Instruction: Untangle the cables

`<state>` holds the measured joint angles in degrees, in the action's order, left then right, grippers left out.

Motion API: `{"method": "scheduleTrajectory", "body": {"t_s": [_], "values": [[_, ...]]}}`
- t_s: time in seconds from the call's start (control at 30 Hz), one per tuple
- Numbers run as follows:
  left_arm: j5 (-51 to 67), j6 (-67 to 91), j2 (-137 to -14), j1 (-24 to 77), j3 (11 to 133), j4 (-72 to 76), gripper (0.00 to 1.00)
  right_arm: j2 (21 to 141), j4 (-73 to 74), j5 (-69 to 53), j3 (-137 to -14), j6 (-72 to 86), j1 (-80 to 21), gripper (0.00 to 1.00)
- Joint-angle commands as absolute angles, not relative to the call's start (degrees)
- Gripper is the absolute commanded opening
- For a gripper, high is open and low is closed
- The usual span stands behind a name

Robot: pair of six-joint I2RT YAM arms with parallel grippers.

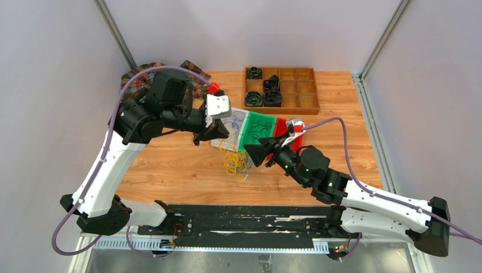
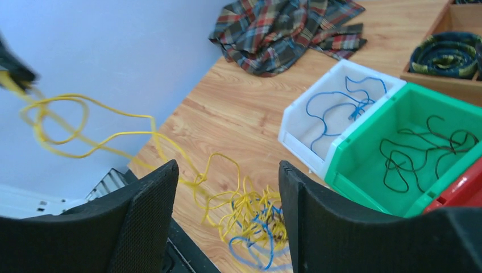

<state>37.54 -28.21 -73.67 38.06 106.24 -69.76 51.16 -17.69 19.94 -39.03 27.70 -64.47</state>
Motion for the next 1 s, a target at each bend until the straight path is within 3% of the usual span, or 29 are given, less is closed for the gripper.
{"method": "scheduleTrajectory", "body": {"t_s": [0.0, 0.47, 0.8, 0.97], "values": [[34.8, -29.4, -74.0, 38.4, 107.5, -69.8, 0.00, 49.5, -16.4, 15.6, -39.5, 24.3, -64.5, 0.68], [31.7, -28.2, -73.7, 38.4, 105.9, -69.9, 0.00, 58.9, -18.4, 9.9, -51.1, 18.1, -66.8, 0.68], [34.4, -27.3, -72.4, 38.4, 105.5, -69.9, 0.00, 62.3, -18.1, 21.1, -53.5, 17.8, -66.9, 0.53], [37.9, -26.6, -71.4, 38.4, 105.2, -70.0, 0.00, 64.9, -20.4, 25.1, -54.4, 15.4, -66.9, 0.52]]}}
